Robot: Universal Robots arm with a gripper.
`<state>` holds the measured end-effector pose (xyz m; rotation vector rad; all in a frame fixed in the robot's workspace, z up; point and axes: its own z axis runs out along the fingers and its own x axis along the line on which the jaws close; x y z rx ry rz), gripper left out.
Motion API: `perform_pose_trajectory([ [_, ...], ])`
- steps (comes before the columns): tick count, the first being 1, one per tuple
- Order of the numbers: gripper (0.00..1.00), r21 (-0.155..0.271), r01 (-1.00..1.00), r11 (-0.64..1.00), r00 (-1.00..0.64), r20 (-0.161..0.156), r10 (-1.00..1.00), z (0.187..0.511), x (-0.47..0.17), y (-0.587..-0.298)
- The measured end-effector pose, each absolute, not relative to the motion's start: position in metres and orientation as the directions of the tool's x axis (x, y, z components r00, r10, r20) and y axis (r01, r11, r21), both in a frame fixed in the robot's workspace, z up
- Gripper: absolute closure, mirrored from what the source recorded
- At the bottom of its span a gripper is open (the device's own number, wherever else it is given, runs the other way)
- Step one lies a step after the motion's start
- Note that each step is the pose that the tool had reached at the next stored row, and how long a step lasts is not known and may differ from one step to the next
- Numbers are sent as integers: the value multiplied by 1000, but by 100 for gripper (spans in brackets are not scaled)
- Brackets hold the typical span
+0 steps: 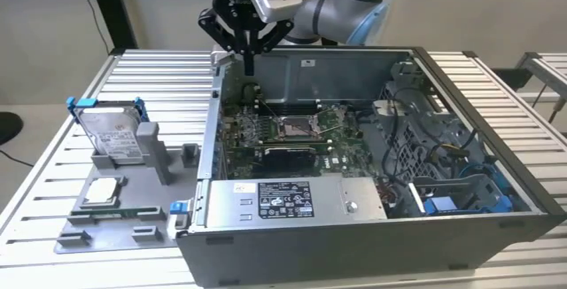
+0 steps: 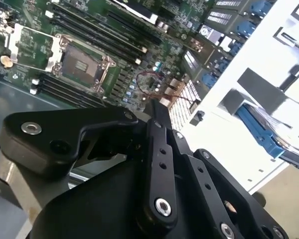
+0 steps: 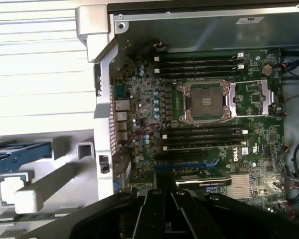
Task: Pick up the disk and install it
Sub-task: 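Reach for the disk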
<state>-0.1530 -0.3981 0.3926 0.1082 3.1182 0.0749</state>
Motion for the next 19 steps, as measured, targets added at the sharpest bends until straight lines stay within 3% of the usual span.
perform_pose_trajectory([
  [19, 100, 49, 68, 996, -997, -19, 69, 393, -228, -398],
])
